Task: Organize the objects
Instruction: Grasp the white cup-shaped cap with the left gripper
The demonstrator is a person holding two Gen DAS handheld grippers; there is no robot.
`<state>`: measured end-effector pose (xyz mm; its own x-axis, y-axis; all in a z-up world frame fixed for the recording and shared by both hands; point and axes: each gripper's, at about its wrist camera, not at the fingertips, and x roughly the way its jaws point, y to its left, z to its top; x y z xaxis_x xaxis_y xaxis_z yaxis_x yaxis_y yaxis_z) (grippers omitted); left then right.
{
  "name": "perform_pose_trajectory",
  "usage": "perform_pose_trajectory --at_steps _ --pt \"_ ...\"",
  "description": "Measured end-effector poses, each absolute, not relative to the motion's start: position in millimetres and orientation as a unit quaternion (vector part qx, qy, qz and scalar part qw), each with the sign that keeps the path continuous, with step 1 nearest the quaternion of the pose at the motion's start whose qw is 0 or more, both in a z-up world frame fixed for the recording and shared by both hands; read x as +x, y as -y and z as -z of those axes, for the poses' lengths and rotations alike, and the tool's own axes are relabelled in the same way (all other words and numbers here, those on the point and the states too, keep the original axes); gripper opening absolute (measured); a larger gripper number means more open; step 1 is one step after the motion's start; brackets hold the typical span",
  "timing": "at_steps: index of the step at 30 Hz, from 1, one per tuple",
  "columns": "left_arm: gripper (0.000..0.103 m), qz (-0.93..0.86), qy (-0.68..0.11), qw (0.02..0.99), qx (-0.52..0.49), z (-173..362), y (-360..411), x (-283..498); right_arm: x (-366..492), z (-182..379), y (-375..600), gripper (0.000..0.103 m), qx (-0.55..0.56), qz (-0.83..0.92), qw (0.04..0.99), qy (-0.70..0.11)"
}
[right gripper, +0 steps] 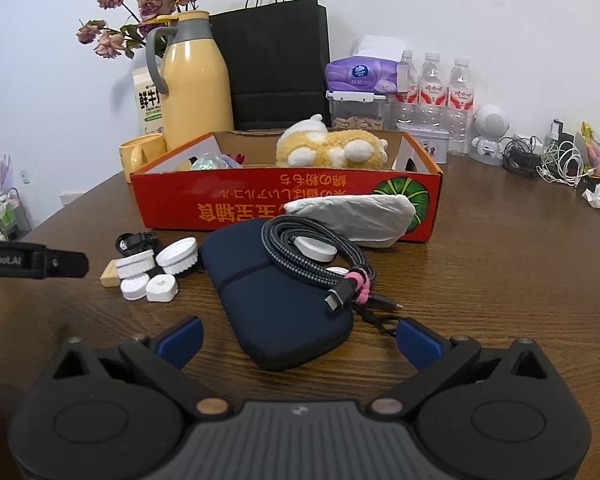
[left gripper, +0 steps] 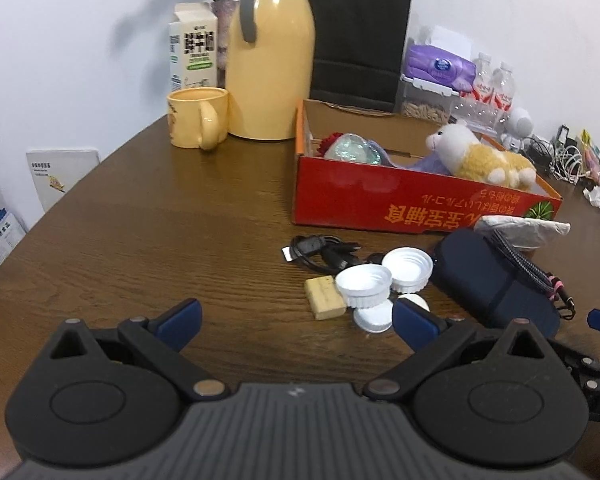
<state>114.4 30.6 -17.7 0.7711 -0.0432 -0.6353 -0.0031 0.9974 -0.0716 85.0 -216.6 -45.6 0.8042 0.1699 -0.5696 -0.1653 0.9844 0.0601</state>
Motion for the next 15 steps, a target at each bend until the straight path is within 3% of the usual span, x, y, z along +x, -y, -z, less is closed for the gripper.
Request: perform_pose_trajectory --at_steps 4,6,10,15 --pt "0.1 0.028 -0.334 0.942 -0.022 18 -17 127 87 47 217 0.103 0.004 -0.08 0.952 -0.294" --pt "0.091 0.041 -0.331 0.943 -0.01 19 -9 132 87 48 218 0.103 0.006 -0.078 0.953 -0.292" --pt "0.083 0.05 -0.336 0.94 0.007 23 4 140 88 49 218 0.103 0.005 -0.077 0.954 -0.291" --pt "0.061 0.05 -0.344 0.938 0.007 28 7 146 88 51 216 0.103 0.001 -0.076 0.954 -0.29"
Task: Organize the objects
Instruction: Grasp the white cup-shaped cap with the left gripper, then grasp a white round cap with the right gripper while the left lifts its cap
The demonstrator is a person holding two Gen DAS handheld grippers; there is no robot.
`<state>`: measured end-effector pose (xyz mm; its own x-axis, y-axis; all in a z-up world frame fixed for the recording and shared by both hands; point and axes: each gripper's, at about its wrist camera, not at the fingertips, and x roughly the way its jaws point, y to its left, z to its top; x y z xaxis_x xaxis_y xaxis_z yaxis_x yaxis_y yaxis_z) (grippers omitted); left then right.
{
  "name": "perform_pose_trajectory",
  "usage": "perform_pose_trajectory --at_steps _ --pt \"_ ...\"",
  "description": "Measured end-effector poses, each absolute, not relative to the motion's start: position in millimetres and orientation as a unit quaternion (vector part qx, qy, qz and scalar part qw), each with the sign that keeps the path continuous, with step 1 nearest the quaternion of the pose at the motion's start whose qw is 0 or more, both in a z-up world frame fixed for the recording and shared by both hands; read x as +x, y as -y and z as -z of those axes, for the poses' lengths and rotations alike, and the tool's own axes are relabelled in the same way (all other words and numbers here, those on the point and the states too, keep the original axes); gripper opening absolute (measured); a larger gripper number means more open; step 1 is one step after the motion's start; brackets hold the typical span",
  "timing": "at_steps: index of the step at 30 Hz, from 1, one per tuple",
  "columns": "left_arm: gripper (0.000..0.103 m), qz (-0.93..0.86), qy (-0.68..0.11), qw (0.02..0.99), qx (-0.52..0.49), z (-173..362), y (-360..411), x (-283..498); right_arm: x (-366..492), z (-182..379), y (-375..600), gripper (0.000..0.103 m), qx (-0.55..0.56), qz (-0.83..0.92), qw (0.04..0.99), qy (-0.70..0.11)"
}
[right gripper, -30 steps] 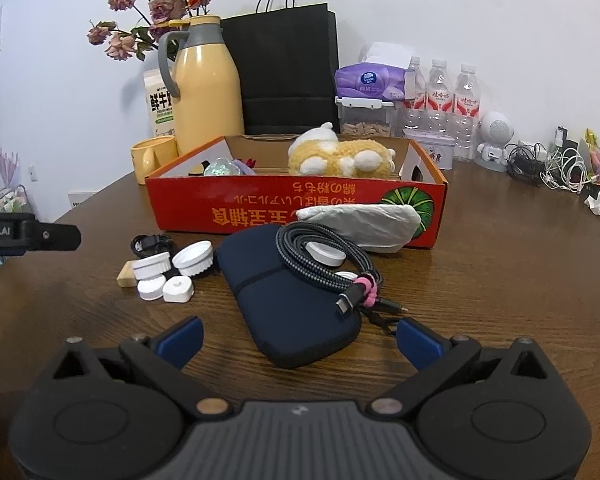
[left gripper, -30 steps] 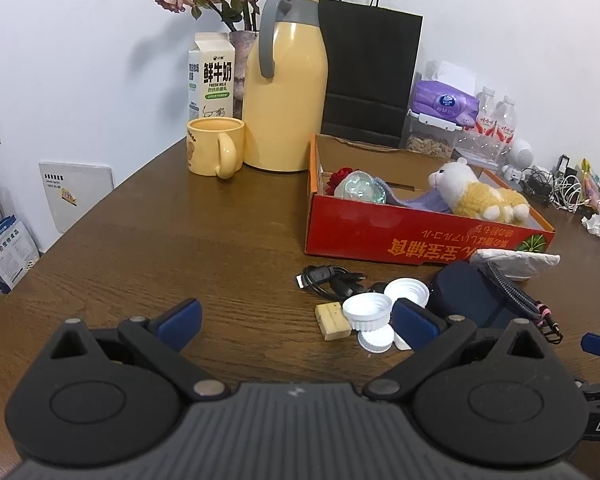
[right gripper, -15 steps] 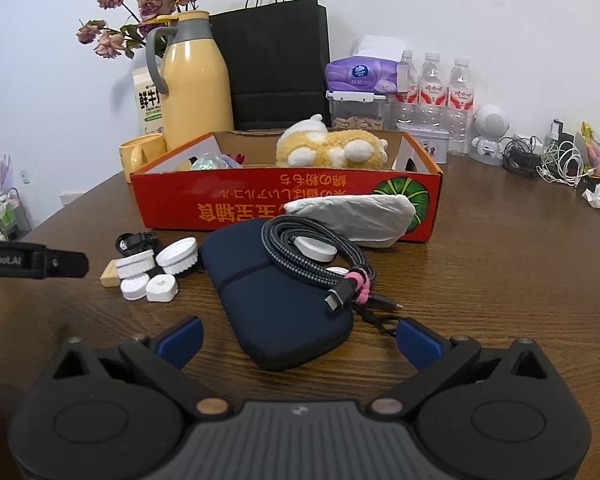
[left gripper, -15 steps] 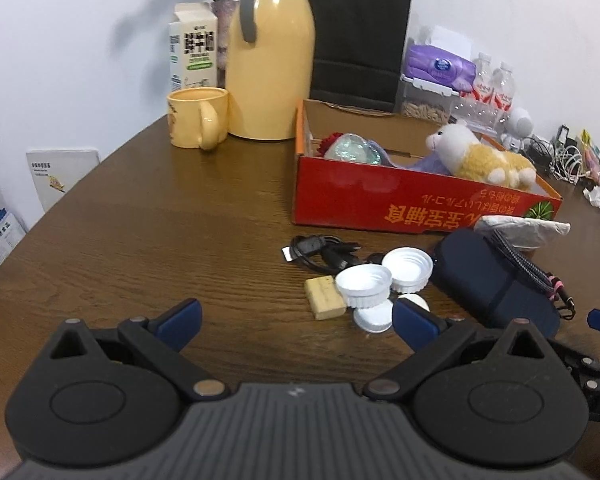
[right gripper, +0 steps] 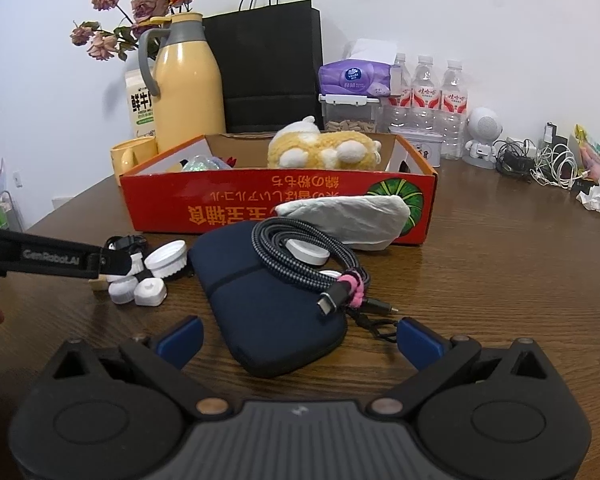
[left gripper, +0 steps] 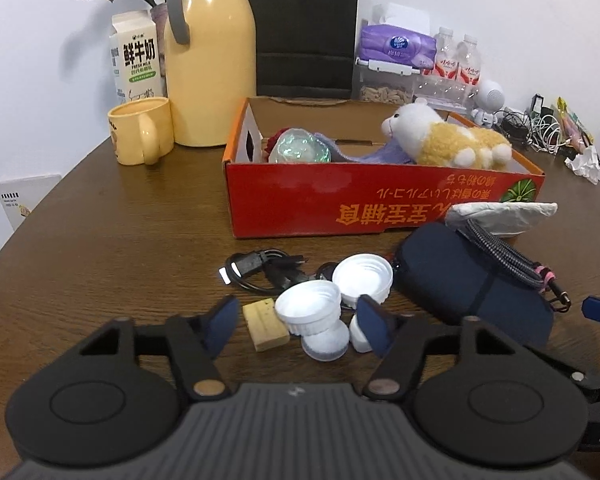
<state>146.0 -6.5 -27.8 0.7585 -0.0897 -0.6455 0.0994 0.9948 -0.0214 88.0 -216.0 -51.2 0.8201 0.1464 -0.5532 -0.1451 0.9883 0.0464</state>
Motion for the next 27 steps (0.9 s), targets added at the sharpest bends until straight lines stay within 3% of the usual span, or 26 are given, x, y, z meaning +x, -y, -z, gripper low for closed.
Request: perform_pose_trajectory --at_steps 3,9,27 --pt "0.05 0.052 -0.353 0.934 0.006 31 7 150 88 51 216 0.103 0.002 -0.078 0.955 -0.287" --pt "0.039 0.056 -0.353 0.934 0.002 34 9 153 88 53 215 0.103 0.001 -0.081 0.954 -0.288" --pt "0.037 0.057 -0.315 0.947 -0.004 26 3 139 78 47 215 0.103 0.0 -0.082 0.963 -0.258"
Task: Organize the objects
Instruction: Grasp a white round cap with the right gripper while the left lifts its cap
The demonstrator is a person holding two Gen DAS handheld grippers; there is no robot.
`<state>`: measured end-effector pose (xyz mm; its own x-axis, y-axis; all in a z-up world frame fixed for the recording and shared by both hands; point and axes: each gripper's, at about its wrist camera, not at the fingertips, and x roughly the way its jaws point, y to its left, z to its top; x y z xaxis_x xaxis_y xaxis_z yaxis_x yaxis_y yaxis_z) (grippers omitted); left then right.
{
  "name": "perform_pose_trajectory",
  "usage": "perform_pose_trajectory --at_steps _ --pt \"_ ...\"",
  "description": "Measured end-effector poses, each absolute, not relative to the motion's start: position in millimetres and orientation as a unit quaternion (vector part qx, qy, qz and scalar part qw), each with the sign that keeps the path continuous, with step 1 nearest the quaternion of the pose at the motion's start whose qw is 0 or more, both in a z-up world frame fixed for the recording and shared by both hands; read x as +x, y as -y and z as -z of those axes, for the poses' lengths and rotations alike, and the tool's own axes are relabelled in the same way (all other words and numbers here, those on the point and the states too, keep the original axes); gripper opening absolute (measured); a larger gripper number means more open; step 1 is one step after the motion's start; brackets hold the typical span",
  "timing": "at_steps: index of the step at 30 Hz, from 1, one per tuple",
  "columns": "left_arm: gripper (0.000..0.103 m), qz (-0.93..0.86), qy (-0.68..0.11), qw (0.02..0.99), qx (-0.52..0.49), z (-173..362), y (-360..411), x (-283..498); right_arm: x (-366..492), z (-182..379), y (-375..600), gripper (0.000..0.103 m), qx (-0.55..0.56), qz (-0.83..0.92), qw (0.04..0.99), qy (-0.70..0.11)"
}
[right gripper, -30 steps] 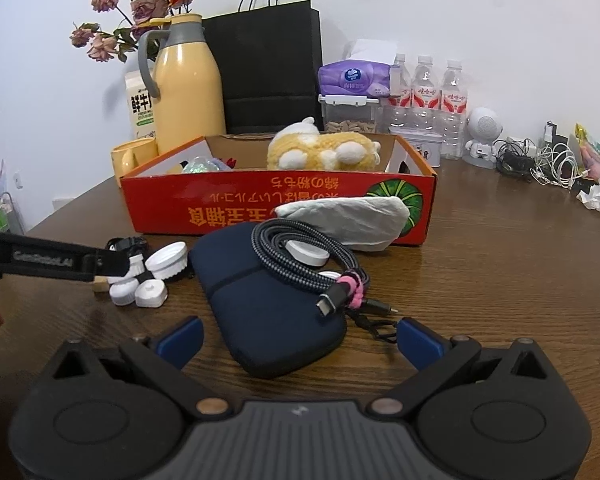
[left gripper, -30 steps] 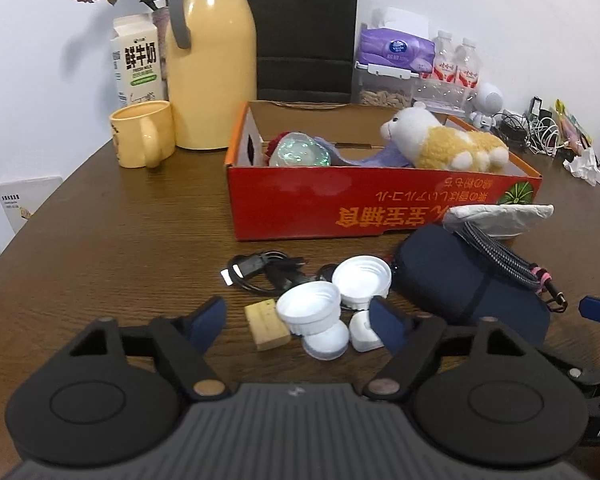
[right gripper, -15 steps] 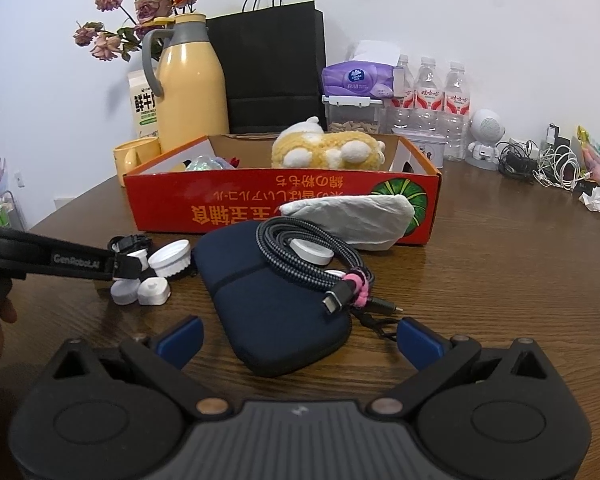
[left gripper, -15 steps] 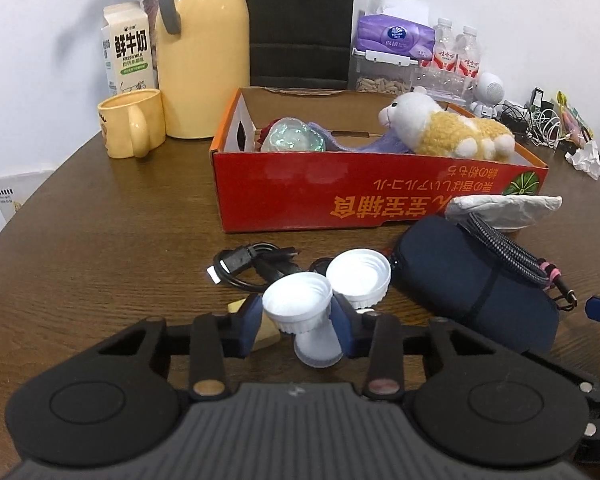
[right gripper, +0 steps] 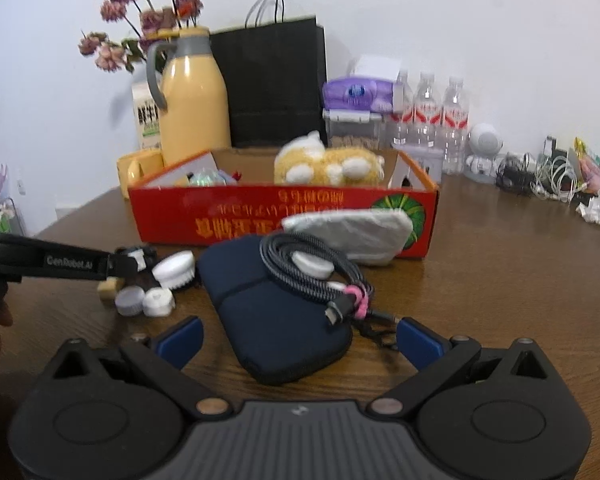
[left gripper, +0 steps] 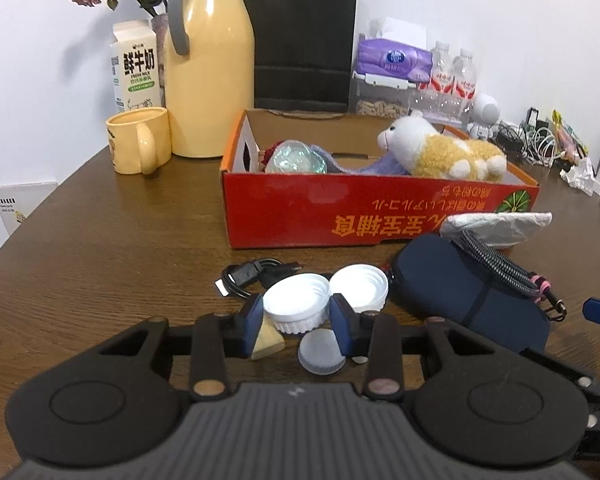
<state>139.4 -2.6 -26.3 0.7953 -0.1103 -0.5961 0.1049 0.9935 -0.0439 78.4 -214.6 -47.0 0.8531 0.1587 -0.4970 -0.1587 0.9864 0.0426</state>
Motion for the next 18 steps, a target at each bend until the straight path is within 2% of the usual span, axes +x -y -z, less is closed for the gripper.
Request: perform_pose_trajectory --at_steps 8,11,14,18 --pt "0.037 0.056 -0.292 0.954 -0.018 14 -15 124 73 29 192 0.103 -0.029 -0.121 0.965 -0.23" --pt "0.037 0.048 -0.285 0.957 -0.022 11 -26 119 79 24 173 0.099 -0.049 -0.148 0.962 -0.225" --pt "0.037 0.038 -0.281 0.959 -0.031 9 -41 114 90 23 153 0.091 -0.076 -0.171 0.956 -0.227" --pt "0.037 0.02 -0.279 0.959 -0.036 9 -63 108 110 26 125 0.071 -0.117 -0.187 0.947 -0.235"
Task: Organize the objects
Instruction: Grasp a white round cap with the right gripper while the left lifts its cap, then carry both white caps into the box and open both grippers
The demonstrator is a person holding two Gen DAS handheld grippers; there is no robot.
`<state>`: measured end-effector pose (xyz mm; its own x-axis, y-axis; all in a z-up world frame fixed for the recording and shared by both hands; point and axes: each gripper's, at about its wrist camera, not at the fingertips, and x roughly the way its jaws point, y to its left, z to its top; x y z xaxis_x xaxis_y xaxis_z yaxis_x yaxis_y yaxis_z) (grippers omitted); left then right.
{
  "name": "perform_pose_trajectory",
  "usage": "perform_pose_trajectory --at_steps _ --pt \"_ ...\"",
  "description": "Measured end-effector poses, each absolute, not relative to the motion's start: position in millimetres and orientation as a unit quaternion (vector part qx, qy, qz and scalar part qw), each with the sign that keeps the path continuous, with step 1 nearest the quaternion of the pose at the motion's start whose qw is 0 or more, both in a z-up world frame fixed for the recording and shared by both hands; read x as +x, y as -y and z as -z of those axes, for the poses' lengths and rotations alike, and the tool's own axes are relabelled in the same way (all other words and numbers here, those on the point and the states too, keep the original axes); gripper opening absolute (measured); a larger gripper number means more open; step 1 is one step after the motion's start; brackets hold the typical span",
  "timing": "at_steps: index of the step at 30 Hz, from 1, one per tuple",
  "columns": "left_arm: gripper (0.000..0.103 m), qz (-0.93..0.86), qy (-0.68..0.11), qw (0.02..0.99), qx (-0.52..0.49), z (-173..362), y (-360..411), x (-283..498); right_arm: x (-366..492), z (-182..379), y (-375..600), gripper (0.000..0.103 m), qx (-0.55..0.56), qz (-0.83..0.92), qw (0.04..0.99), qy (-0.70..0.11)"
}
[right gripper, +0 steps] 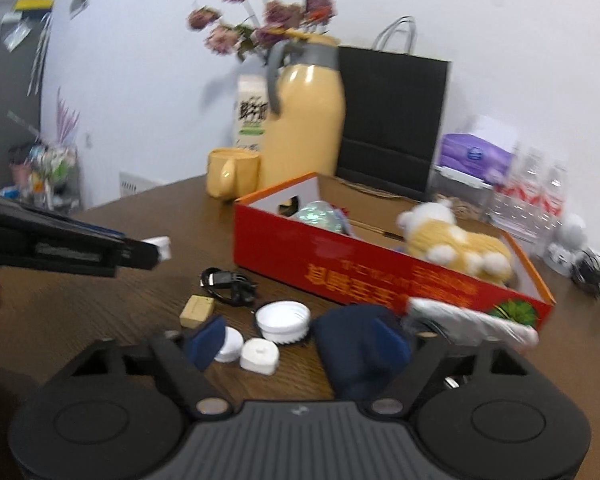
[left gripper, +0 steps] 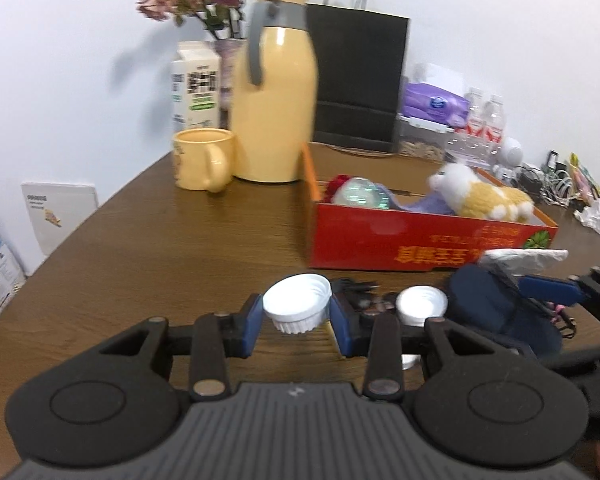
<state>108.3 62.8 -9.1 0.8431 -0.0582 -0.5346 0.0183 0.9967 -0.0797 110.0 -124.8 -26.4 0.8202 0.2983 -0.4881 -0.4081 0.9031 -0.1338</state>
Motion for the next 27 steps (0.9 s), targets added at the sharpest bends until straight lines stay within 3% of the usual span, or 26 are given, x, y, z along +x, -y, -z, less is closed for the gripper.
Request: perform_pose_trajectory --at_steps 7,14,27 --pt "0.037 0.002 -0.28 0.959 -0.05 11 -94 102 153 44 93 0.04 -0.157 -0.192 0.929 -0.274" --pt "0.037 0.006 -0.276 0.96 -0.057 11 -101 103 157 57 80 0.038 -0.191 -0.186 0.921 -0.283" --pt "0.037 0.013 -0.274 0.961 -0.047 4 -85 108 152 39 93 0.037 -0.152 -0.198 0.935 -0.25"
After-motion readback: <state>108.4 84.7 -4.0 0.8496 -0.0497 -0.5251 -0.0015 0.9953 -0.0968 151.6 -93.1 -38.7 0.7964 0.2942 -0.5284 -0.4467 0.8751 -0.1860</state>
